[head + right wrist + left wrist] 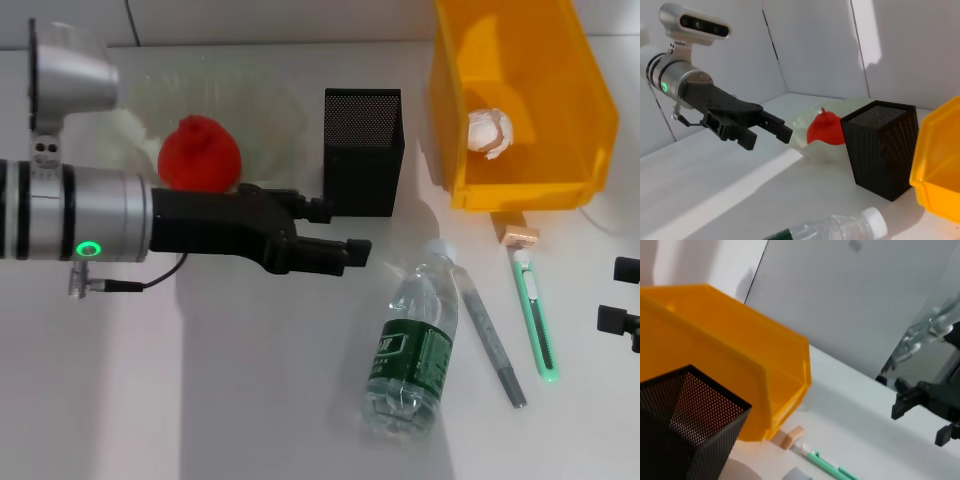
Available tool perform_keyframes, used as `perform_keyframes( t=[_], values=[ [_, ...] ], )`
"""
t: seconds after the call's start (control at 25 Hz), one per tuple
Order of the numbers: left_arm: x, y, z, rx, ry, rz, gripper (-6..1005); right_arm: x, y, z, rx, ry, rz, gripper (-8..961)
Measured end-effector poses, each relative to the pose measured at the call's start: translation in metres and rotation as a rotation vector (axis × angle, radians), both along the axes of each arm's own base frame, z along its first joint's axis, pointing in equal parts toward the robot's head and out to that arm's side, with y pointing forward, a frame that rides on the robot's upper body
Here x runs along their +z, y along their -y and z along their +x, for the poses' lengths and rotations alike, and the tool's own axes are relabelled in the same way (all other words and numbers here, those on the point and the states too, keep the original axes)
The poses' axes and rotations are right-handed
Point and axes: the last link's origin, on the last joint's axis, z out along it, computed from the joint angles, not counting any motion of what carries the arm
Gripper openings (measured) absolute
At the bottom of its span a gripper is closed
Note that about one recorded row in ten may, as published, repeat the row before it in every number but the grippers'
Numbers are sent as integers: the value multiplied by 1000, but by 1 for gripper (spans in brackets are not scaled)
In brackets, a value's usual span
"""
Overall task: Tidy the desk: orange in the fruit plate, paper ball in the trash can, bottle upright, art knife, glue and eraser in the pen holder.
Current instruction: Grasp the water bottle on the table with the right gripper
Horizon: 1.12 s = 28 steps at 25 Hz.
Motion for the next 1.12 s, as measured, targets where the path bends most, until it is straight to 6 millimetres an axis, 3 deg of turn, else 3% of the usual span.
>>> perform_keyframes(
  t=[0.08,0.2,0.28,0.44,0.48,0.52,1.12],
  values=[
    [-9,0,15,-10,-71,-12,805,1,4,3,-6,6,-8,730],
    [-11,0,20,-14,-90,-12,805,0,8,6,-11,21,-24,730],
    [-17,-4,45,-10,-148,-19,805,0,11,10,-13,42,-31,729],
    [-18,-5,50,-5,-156,-19,805,-1,16,13,-2,46,-15,729],
    [-23,-13,67,36,-186,-18,805,-2,16,13,0,45,-14,729],
    [-25,-14,71,42,-199,-17,805,-2,16,13,1,43,-13,729],
    [-63,-17,96,15,-380,37,806,-3,14,9,18,41,-22,727]
  ],
)
